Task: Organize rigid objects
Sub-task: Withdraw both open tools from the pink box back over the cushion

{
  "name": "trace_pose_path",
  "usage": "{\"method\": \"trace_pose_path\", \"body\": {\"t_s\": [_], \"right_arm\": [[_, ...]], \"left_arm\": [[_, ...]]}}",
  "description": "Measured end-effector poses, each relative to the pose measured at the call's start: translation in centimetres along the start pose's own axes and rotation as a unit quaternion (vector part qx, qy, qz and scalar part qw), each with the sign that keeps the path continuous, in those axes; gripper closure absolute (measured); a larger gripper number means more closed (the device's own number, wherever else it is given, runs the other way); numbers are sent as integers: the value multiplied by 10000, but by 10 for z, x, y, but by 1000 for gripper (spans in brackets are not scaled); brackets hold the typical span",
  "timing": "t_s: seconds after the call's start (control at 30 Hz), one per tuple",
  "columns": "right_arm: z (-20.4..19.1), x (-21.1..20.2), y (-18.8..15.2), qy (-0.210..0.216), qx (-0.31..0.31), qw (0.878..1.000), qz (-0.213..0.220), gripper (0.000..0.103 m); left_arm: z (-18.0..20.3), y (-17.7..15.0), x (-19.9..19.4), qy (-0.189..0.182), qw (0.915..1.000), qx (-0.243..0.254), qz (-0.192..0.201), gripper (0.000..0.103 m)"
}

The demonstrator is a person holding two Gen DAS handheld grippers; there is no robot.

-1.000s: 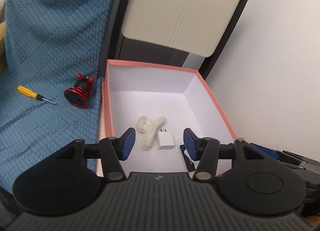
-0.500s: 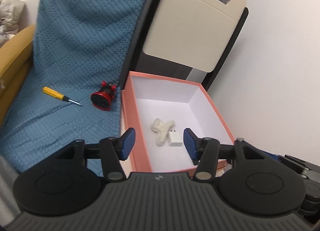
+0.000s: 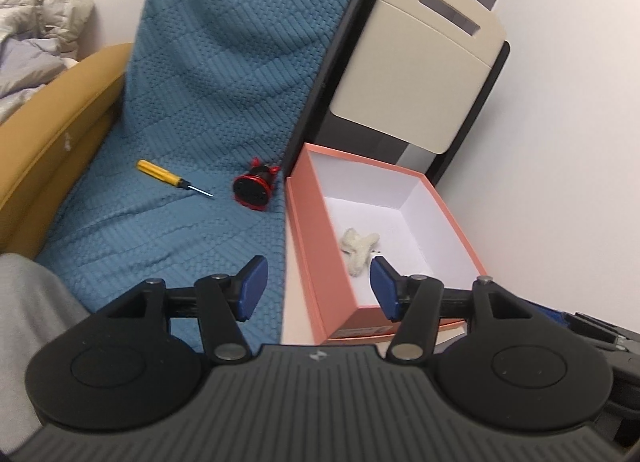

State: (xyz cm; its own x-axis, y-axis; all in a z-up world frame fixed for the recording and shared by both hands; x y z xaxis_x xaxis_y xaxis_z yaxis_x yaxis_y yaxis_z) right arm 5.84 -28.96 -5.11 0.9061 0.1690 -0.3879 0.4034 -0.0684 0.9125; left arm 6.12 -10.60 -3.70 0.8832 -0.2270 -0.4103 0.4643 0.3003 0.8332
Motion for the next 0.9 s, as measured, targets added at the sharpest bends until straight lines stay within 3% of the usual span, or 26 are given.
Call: {"method": "trace_pose_path", "body": {"t_s": [0.2,0.43,0.5,0.53,0.9], "right_arm": [[-10,-4,-8,7,87,10000,13,42],[-14,10,-14,-5,150,9999,-82,40],[-15,16,-15,3,155,9998,-92,19],[-15,19,-16,-1,186,9998,-76,16],[-30,75,-21,152,279,9993,-190,17]], "left_arm": [[-21,-6,-22,129,9997,-130,138,32],[-44,-5,-20,246,9989,-362,177,31],[-49,-5,-15,275,9987,-381,176,31],[-51,-5,-12,285,9987,-376,181,31],[-94,-3,48,500,9970,-584,26,32]]}}
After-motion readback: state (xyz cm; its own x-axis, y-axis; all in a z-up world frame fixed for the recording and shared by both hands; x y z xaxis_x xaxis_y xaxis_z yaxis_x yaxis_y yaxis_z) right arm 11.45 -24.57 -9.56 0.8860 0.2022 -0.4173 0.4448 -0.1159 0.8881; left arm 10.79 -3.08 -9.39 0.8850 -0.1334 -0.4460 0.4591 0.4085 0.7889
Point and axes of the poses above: each gripper's, at about its wrist camera, not at the fingertips, and x roughly the way its jaws point, z to its right, y to its top, the point moved 1 cm from there along x, roughly the way its jaws point, and after that the axes turned 13 degrees about z, right-handed, at the moved point
